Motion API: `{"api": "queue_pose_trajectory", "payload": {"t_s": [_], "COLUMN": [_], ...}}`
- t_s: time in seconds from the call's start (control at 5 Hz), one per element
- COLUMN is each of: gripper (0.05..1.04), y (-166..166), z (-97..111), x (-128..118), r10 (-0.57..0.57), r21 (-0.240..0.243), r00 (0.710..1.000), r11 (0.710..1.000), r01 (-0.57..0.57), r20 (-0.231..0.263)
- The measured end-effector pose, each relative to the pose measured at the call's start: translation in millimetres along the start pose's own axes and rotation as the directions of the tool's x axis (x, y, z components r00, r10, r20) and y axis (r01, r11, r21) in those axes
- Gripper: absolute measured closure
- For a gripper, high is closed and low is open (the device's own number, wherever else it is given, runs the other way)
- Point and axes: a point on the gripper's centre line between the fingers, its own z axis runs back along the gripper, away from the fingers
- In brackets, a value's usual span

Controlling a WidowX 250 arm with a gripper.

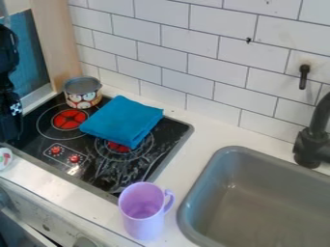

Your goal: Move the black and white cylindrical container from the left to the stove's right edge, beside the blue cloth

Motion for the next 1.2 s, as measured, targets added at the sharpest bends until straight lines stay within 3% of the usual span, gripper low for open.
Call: {"api": "queue_pose_trajectory", "payload": {"t_s": [0.2,0.4,0.6,1.0,1.2], "gripper": [0.084,0.085,0.084,0.084,0.085], "y": [-0.4,19.3,38.4,65.7,77.0], "z": [-4.1,-5.2,-9.2,-39.0,-44.7], "x": [-1.0,-1.7,3.2,2.3,0.4], "r10": [0.001,0.031,0.066,0.083,0.119], "r21": [-0.009,0.019,0.087,0.076,0.075], "r00": [1.0,0.999,0.997,0.996,0.993], "r11": [1.0,0.999,0.994,0.994,0.99], "r01": [-0.001,-0.032,-0.068,-0.081,-0.117], "r20": [-0.013,0.04,0.03,-0.022,-0.025]}}
